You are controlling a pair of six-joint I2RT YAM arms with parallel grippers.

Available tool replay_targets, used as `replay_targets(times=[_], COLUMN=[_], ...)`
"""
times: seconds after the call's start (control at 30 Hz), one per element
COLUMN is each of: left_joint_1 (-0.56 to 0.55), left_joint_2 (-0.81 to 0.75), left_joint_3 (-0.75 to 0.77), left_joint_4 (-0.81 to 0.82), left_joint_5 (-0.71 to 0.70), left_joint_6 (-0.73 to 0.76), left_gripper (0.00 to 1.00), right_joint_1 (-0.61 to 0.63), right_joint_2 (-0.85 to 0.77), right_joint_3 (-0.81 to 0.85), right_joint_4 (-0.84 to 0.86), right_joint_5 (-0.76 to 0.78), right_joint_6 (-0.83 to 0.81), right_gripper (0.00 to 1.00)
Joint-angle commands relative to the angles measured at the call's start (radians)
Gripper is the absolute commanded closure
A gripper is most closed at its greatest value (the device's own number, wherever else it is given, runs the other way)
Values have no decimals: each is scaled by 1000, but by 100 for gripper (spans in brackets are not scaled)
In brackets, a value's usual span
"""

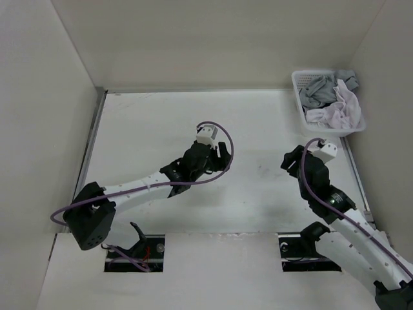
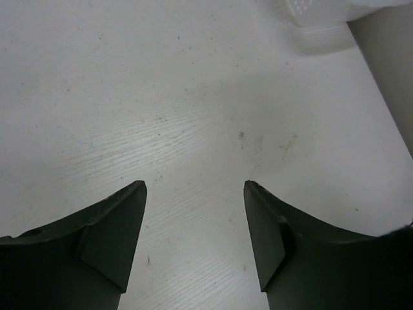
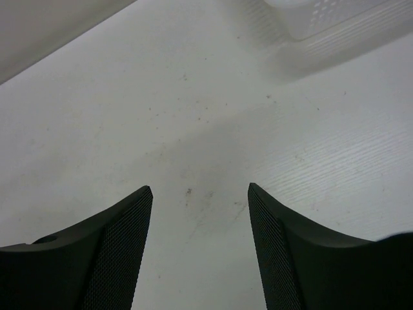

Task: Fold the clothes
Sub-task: Grab the tank top from the pile

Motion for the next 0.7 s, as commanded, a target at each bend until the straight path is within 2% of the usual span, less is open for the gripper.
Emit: replay_targets(times=[0.0,0.03,0.1,0.2,0.27,0.37,0.43,0.47,0.53,0.57,0.6,0.67], left_joint_1=[-1,2,5,-6,2,17,17,17,16,17,19,20], left_joint_2=[-8,-9,-17,-42,-49,-55,-48,-43,-31,-28,-26,-28], left_joint_3=[-10,-21,-59,-136,-173,-187,-191,-191,-187,-185,-188,-190], left_joint_4=[117,146,232,312,341,356,366,366,358,358,361,366], left_joint_5=[45,59,88,90,91,93,90,91,88,88,88,87], left_joint_6=[-7,-1,14,29,36,28,25,25,20,19,17,11], left_gripper=[38,38,38,38,44,63,77,80,83,82,81,71], right_joint_1=[-57,-86,-142,-222,-317,-492,-596,-633,-711,-745,-776,-819], right_joint_2=[39,67,156,285,357,473,564,604,725,780,834,930], right_joint_3=[22,32,62,133,197,307,390,426,528,574,616,689], right_joint_4=[117,145,215,272,291,332,351,354,342,334,332,329], right_joint_5=[-27,-40,-96,-124,-138,-207,-257,-273,-300,-314,-328,-362], right_joint_6=[-23,-26,-48,-65,-72,-69,-53,-50,-63,-69,-76,-74], right_gripper=[34,39,61,88,95,96,92,91,86,80,72,60])
